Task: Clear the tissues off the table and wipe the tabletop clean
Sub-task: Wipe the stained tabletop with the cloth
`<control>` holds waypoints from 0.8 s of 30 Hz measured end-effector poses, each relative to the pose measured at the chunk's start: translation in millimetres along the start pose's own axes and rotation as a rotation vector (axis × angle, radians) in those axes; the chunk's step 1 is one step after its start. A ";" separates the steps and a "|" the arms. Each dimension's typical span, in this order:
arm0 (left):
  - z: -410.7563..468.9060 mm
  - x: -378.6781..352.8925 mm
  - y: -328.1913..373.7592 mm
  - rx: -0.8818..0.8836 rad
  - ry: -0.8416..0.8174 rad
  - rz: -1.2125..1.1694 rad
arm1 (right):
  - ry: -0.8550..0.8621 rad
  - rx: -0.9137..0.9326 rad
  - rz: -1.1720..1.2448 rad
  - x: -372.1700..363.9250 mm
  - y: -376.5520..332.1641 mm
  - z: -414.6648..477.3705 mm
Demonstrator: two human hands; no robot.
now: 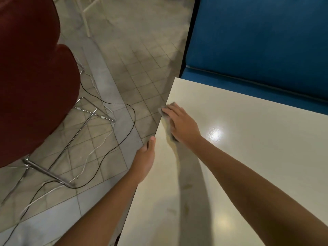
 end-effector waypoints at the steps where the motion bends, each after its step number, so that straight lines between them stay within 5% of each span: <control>1: 0.2 -1.0 -1.1 0.008 -0.004 0.004 | -0.038 0.053 0.022 -0.8 -0.2 -8.8; 5: 0.9 -2.3 -0.2 -0.004 -0.002 0.087 | -0.084 0.174 0.058 8.3 13.7 -25.6; 12: 3.9 -4.1 1.0 -0.023 -0.009 0.093 | 0.034 -0.102 -0.084 7.4 30.5 23.1; 24: -4.5 0.0 1.5 0.040 -0.063 0.187 | 0.054 0.016 -0.081 11.8 -15.2 -42.5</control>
Point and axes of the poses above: each hand's wrist, its own z-axis towards the middle knuckle, its own x-axis out of the back of the hand, y = z × x, the point moved 7 cm from there along z, towards the middle knuckle, and after that the axes turned 13 degrees about y, right-handed, at the moved point
